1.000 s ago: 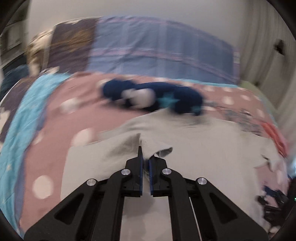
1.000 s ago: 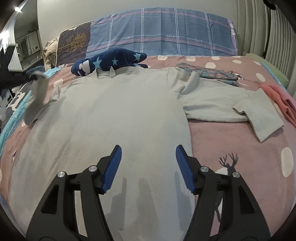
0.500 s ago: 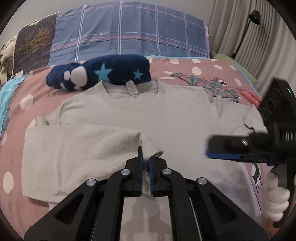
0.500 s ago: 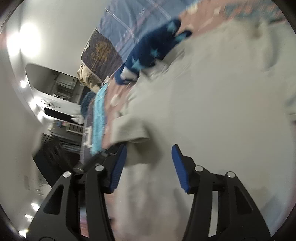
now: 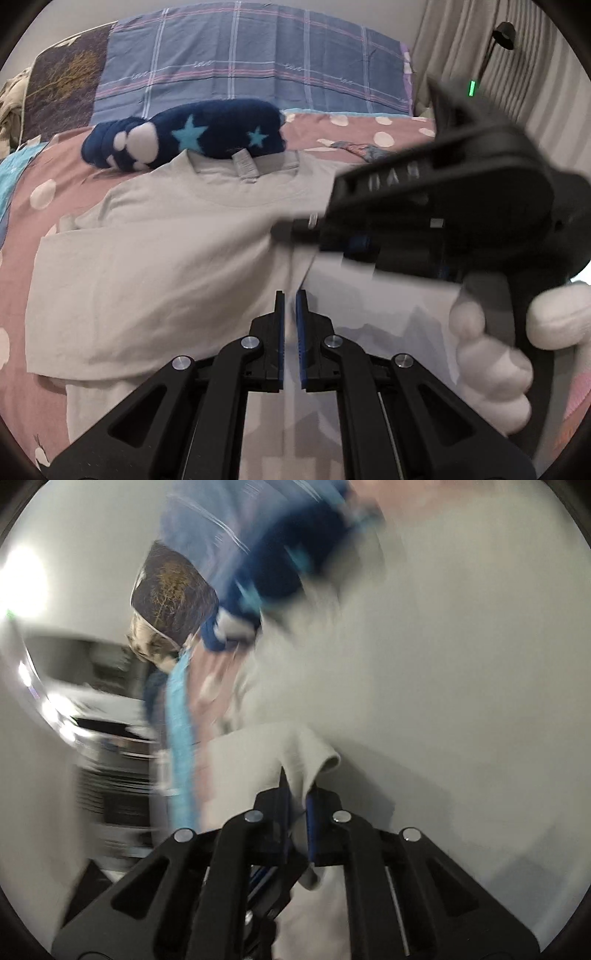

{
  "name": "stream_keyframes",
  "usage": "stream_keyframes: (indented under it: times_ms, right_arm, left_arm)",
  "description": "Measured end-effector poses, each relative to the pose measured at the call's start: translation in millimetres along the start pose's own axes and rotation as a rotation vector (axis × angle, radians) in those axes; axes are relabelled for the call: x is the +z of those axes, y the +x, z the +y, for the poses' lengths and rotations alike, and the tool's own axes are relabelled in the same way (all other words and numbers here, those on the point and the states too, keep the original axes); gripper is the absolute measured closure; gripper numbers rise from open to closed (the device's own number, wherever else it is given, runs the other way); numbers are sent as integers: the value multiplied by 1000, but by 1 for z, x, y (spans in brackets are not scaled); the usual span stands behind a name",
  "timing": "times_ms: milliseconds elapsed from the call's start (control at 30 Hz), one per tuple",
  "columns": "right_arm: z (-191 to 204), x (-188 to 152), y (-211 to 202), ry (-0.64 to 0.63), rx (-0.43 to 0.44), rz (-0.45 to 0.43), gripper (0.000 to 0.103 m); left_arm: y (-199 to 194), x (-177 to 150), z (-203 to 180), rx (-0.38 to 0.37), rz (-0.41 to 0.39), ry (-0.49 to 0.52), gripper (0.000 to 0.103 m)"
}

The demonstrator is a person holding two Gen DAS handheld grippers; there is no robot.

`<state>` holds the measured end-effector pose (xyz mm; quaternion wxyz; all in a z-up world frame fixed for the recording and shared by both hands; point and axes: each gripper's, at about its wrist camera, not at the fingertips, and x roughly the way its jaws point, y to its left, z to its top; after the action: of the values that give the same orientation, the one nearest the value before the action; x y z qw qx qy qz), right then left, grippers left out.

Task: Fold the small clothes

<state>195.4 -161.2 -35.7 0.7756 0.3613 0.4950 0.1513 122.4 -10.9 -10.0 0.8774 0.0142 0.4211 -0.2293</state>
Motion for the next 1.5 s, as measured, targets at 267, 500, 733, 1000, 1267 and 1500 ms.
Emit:
stream_keyframes:
  times_ms: [267,500,733,1000,1267,1500]
  right_arm:
    - [-6,29,-69,-144,-139,-163,96]
    - [-99,52,-86,-13,-292,-181,68]
    - [-125,25,-94,-93,-308,-137,46]
    - [-95,6,-91,-265,-375,-182,98]
    - [-107,6,-119,-196,-724,-238,64]
    - [20,11,-56,-511,-478,-147,64]
  left_arm:
    - [-16,17,-33,-101,-77,46,90]
    - [-27,-17,11,80,-78,27,62]
    - [-36,-67,108,293,9,-133,54]
    - [-19,-72,131,298,34,-172,51]
    - [-17,-70,165,304,-2,-270,51]
    - [-11,-64,171,209,-38,-300,65]
